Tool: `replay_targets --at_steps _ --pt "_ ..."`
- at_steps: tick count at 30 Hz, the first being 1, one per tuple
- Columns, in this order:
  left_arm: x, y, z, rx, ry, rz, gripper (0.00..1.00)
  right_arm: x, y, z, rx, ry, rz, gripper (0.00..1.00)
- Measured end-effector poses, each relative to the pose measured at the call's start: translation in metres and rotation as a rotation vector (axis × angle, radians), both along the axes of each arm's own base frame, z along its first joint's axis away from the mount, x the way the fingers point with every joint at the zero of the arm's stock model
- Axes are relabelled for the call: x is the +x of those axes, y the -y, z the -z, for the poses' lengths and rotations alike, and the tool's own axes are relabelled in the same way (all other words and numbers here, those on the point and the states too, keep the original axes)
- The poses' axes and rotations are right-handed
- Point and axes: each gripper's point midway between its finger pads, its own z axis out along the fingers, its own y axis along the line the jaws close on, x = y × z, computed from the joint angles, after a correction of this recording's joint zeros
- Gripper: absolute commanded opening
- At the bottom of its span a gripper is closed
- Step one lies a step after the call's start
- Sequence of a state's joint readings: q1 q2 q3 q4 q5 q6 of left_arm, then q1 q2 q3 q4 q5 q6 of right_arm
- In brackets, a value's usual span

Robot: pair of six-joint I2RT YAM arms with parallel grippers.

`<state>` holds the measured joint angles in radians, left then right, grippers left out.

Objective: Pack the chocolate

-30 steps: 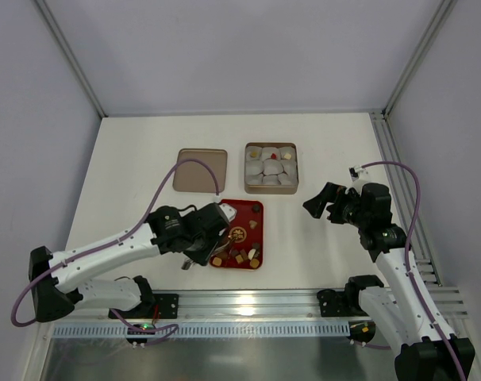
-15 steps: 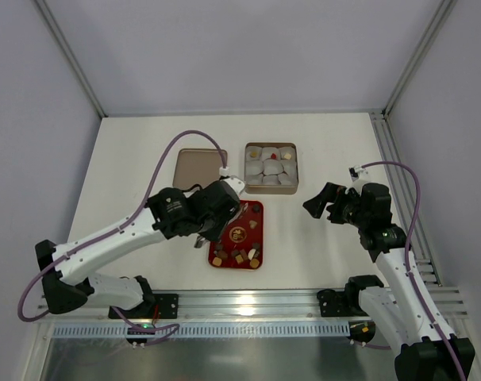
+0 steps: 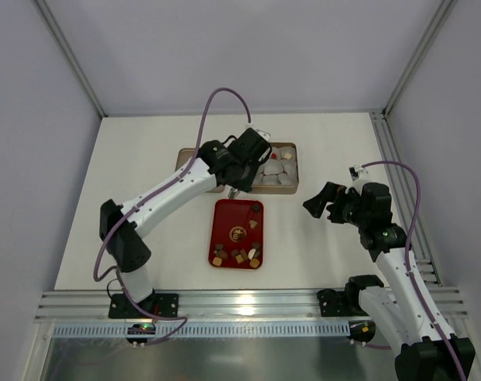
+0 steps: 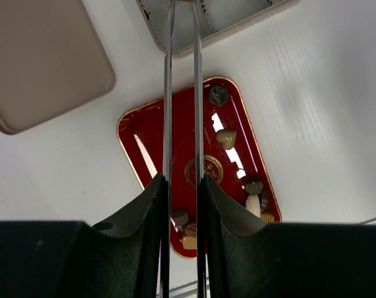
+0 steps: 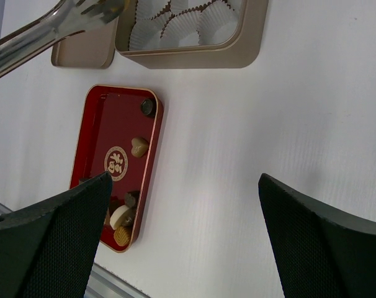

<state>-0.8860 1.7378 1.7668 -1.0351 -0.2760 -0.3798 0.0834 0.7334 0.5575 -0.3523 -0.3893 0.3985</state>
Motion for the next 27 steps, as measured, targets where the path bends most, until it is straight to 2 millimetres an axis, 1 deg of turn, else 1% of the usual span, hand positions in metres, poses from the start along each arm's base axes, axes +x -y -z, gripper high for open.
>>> replay_targets --at_steps 4,6,8,12,15,17,21,22,27 --pt "0.027 0.01 0.01 0.01 -0.006 -0.013 0.19 0.001 0.0 -0.003 0.001 0.005 -0.001 1.0" --pt "0.037 0.015 0.015 0.017 -0.008 -0.018 0.2 0.001 -0.001 -0.003 0.002 0.004 -0.003 1.0" --pt "0.043 0.015 0.021 0.024 -0.012 -0.024 0.2 0.001 -0.001 -0.003 0.003 0.002 -0.005 1.0" --pt "0.048 0.013 0.033 0.056 -0.028 -0.023 0.21 0.001 -0.001 -0.003 0.004 0.002 -0.006 1.0" --pt "0.051 0.012 0.04 0.072 -0.036 -0.026 0.26 0.001 -0.001 -0.003 0.004 0.002 -0.006 1.0" --pt "0.052 0.011 0.043 0.078 -0.039 -0.028 0.32 0.001 -0.001 -0.003 0.004 0.002 -0.007 1.0" --pt "0.053 0.01 0.044 0.088 -0.033 -0.03 0.39 0.001 -0.001 -0.003 0.004 0.002 -0.007 1.0" --pt "0.054 0.009 0.044 0.09 -0.03 -0.031 0.42 0.001 -0.001 -0.003 0.005 0.002 -0.008 1.0" --pt "0.056 0.007 0.043 0.099 -0.023 -0.031 0.42 0.001 -0.002 -0.003 0.006 0.002 -0.01 1.0"
